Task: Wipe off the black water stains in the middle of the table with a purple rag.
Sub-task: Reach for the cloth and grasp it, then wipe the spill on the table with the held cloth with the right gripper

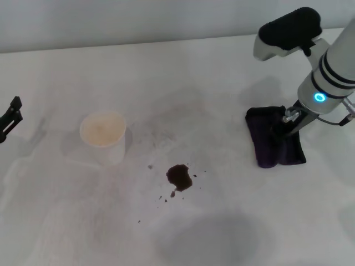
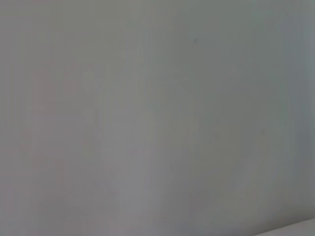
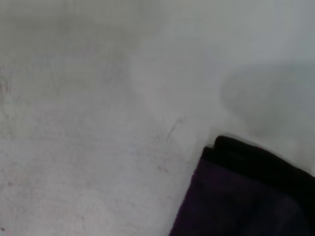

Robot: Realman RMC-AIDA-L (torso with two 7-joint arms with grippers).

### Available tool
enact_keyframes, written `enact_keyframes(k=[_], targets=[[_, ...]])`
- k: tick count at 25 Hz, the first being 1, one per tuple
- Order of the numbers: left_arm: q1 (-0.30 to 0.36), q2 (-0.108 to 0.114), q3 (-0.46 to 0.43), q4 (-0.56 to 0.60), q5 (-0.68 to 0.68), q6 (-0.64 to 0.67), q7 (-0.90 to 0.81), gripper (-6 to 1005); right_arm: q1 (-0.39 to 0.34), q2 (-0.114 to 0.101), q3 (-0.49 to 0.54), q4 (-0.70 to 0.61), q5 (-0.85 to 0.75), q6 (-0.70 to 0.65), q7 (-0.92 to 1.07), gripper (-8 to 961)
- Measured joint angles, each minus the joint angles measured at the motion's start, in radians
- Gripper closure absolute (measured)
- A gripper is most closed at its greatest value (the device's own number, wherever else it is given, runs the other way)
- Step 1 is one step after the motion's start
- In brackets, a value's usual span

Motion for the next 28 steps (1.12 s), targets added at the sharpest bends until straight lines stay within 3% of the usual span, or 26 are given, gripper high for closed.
enact_keyframes(k=[10,17,28], targets=[[-0.011,-0.001,0.0,0.0,0.007,0.001,0.0,117,0.03,0.0,-0.065,0.006,0.007,-0.006,0.002,865],[-0.019,-0.002,0.0,0.0,0.007,0.002,0.0,116,0.047,0.002,-0.112,0.007,0.09,-0.031,-0.038,880],[-0.042,0.0,0.003,0.006,0.007,-0.004,0.0,116,0.144,0.009,-0.374,-0.046,0.32,-0.152,-0.072,879]])
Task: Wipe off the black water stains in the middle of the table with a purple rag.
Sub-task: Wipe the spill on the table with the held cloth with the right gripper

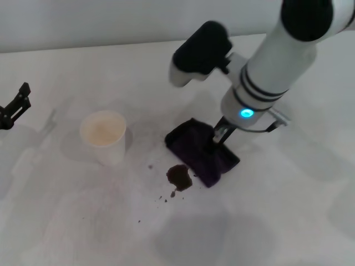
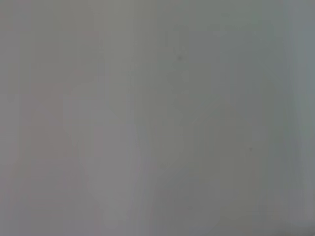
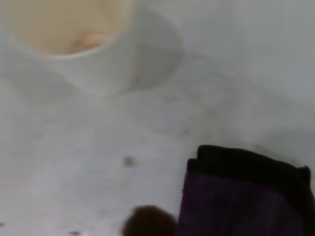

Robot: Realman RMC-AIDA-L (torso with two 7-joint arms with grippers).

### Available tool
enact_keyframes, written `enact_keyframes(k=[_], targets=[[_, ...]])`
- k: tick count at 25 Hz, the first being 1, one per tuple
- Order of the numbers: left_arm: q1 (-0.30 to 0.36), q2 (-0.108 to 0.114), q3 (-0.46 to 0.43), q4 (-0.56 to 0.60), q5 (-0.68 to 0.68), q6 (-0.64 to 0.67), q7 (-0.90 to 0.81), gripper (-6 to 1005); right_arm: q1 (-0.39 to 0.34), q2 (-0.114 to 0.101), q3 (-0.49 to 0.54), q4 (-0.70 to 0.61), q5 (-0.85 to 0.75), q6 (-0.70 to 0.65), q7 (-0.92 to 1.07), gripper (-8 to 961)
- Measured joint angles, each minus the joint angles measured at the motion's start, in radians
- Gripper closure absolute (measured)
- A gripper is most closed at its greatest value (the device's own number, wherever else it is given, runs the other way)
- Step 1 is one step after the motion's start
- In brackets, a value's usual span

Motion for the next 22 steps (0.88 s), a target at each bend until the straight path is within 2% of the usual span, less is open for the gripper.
enact_keyframes(k=[9,14,18,22], targets=[[-0.019,0.002,0.001,0.003,0.04,0.004,0.001,116,0.083,0.002,-0.192,-0.044,0.269,0.002,-0.086,879],[-0.022,0.001,0.0,-0.001,0.041,0.003,0.016,117,0.096,0.002,-0.262,-0.038,0.39,0.016,-0.143,880],[-0.011,-0.001,0.0,0.003,0.041,-0.007,0.017,117,0.097,0.002,-0.26,-0.046,0.36,0.0,-0.125,881],[-0.002,-0.001,-0.002,-0.001,0.041,-0.008,0.017,117,0.096,-0.003,-0.221,-0.052,0.213,-0.016,-0.057,882]])
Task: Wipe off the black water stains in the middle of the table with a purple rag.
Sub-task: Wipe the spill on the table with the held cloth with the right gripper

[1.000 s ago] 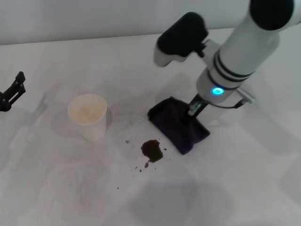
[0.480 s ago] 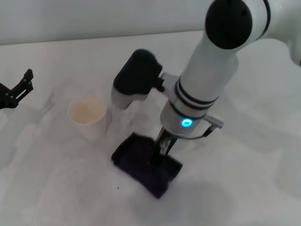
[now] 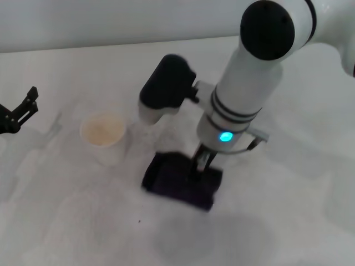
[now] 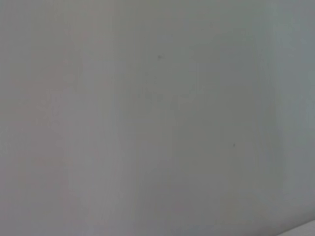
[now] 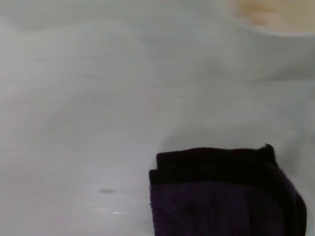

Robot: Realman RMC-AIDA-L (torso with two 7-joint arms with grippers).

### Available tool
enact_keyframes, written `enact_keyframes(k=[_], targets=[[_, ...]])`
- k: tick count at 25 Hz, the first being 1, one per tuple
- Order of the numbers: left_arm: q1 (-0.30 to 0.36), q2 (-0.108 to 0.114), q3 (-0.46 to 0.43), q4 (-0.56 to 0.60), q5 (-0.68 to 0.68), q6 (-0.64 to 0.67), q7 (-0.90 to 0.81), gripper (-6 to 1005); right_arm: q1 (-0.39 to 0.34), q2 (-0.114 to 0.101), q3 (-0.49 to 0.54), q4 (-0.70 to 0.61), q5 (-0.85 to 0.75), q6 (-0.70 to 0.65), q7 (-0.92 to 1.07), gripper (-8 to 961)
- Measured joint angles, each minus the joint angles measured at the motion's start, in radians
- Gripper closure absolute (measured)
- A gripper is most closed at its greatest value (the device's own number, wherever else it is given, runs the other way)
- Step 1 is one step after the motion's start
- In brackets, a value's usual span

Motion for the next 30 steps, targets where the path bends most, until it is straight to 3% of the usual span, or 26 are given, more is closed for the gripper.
enact_keyframes(k=[5,9,22,30], targets=[[0.005,-0.001,-0.001,-0.002,0.0,0.0,0.0,117,-0.015,-0.005,0.147,-0.018,-0.183,0.038,0.024,882],[0.007,-0.001,-0.004,-0.004,-0.001,0.004,0.0,117,-0.025,-0.002,0.206,-0.005,-0.209,0.077,0.007,881],[-0.004,-0.006,0.003,-0.006,-0.002,-0.007,-0.005,116,-0.001,0.005,-0.079,0.046,0.186,0.058,-0.055,883],[0.003,-0.006,0.004,-0.006,0.004,-0.055,-0.001,117,-0.001,0.005,-0.202,0.125,0.302,0.002,-0.068,884]])
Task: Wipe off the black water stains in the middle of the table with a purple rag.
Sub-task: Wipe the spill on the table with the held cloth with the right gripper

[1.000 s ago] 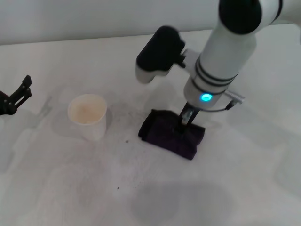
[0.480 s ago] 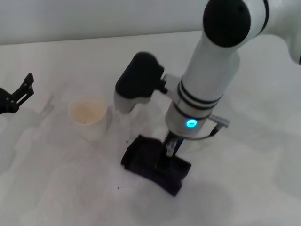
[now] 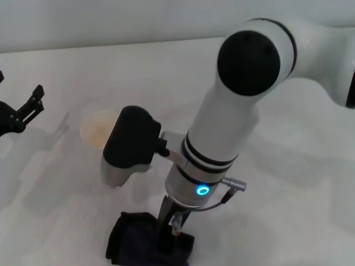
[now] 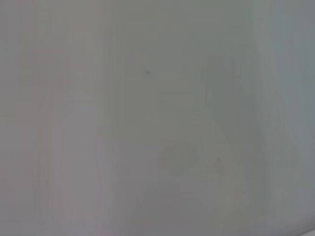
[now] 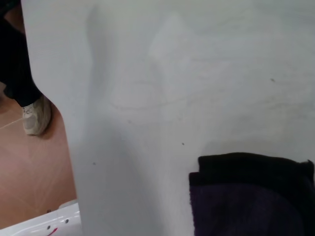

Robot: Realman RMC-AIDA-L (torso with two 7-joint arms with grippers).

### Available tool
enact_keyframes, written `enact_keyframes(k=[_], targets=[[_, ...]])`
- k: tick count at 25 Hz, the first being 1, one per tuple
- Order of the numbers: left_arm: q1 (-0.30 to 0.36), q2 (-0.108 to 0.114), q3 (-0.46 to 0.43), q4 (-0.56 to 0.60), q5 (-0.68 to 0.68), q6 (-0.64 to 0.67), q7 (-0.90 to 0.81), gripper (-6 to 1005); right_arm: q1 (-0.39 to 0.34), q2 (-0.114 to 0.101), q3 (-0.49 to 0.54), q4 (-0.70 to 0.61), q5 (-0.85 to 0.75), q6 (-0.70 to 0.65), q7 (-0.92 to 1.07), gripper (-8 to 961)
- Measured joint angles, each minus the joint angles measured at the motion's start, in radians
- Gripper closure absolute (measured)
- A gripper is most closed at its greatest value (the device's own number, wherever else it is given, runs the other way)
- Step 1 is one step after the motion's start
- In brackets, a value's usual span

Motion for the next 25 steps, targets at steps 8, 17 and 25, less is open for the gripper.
enact_keyframes(k=[8,17,25], targets=[[0.001,0.001,0.0,-0.002,0.003,-0.006,0.0,116,0.001,0.0,0.047,-0.054,-0.162,-0.068,0.055,885],[0.008,0.003,-0.007,-0.003,-0.001,0.003,0.0,117,-0.032,-0.009,0.266,-0.061,-0.434,0.017,0.094,886],[-0.001,0.005,-0.008,-0.002,-0.003,0.013,-0.002,116,-0.096,-0.016,0.481,-0.046,-0.634,0.103,0.079,887]])
